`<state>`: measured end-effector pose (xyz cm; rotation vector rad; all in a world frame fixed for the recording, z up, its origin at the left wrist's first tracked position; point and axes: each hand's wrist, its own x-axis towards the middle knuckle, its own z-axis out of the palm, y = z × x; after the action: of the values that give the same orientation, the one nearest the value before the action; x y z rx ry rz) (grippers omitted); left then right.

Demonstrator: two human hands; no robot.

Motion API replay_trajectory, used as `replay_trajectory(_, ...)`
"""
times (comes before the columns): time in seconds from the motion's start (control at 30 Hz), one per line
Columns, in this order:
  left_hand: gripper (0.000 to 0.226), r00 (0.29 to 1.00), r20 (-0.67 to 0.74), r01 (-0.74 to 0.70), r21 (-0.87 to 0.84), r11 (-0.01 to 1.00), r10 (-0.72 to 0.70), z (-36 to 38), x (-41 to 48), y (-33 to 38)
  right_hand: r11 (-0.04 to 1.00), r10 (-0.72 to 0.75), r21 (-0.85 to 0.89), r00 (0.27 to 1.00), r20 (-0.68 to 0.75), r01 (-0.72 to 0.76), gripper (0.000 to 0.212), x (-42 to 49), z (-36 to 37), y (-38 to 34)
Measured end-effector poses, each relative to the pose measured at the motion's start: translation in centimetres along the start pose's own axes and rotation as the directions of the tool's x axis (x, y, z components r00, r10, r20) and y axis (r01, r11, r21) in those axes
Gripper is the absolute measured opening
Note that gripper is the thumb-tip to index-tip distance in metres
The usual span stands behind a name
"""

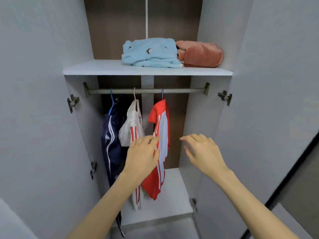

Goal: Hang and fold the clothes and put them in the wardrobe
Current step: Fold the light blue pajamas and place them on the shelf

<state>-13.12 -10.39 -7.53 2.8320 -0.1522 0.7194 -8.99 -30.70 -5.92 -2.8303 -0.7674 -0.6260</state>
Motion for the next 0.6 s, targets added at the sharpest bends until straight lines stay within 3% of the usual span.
replay_trajectory(0.37, 0.045, 0.960, 0.241, -0.120, -0.105, 0.987, 0.142, -0.1, -17.2, 6.1, 0.949, 0.313, -0.010, 0.937, 0.157, -0.315, 0.034, -24.0, -0.9, -5.7)
replay_trajectory(0.6, 0.046, 0.851, 0.358, -0.312, -0.243, 0.918, 0.384, 0.8, -24.2, 16.7, 0.801, 0.597, -0.072, 0.783, 0.175, -0.595, 0.033, -39.6, -4.6, -4.8)
